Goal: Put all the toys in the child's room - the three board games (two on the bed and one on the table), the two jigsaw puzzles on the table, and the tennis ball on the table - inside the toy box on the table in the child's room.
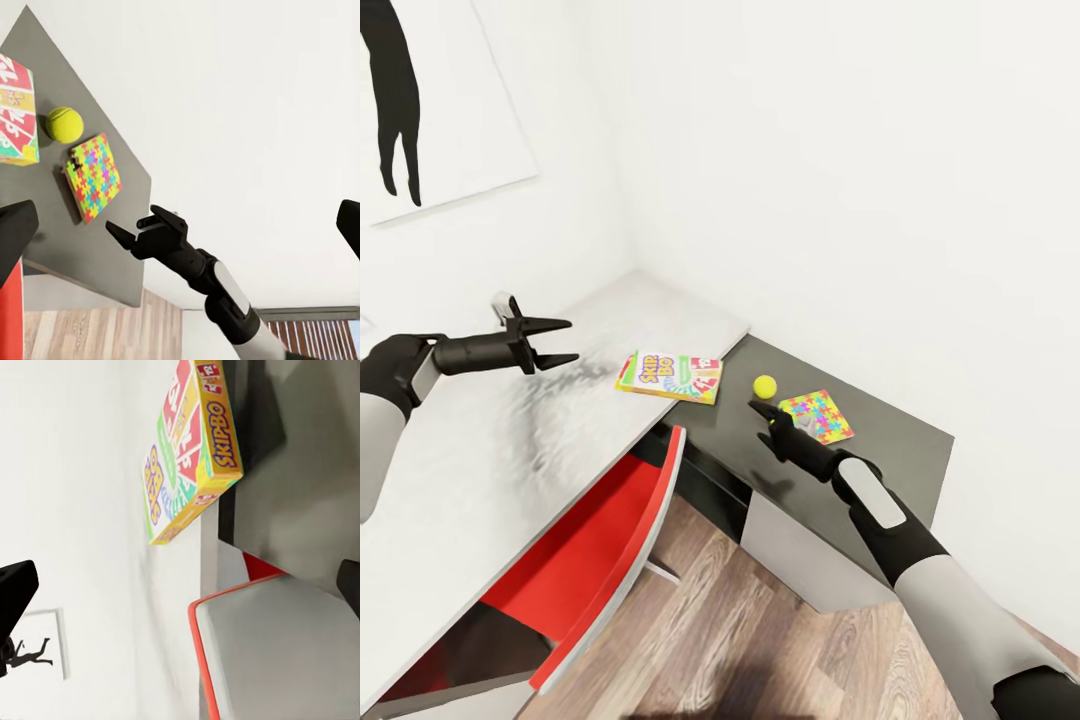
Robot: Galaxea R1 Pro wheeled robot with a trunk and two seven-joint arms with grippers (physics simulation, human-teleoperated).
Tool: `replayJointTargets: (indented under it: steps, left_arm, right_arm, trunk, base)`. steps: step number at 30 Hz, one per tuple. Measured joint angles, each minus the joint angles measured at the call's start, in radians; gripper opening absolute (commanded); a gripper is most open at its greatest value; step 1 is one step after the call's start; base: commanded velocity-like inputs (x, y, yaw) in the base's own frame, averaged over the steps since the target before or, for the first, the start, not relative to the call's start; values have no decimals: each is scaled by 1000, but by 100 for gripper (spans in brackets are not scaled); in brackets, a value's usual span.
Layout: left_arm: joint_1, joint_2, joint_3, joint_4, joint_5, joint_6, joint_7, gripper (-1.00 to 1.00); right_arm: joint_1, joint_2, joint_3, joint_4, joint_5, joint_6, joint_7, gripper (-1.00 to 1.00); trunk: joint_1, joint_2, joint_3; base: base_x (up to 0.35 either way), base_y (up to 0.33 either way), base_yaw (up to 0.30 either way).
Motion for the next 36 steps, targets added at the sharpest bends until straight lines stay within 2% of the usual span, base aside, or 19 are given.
replayJointTargets:
  steps: [9,19,27,36]
  left_arm:
    - [7,-1,1,-1,0,0,0,100]
    - [8,-5,4,-1,1,0,0,100]
    - [13,-9,6,-1,24,0,-1,100]
    - [20,-13,6,-2,32,0,-1,100]
  right_arm:
    - [-1,0,15,-10,6,5,-6,100]
    - [-1,-3,17,-7,5,2,26,100]
    - [-1,-5,17,-13,6,2,35,100]
    - [-1,-9,14,-12,6,2,37,100]
  trunk:
    - [0,0,0]
    - [0,0,0]
    - [0,0,0]
    - [0,0,3]
  base:
    - [0,2,0]
    - [0,0,0]
    - [0,0,5]
    - [0,-1,176]
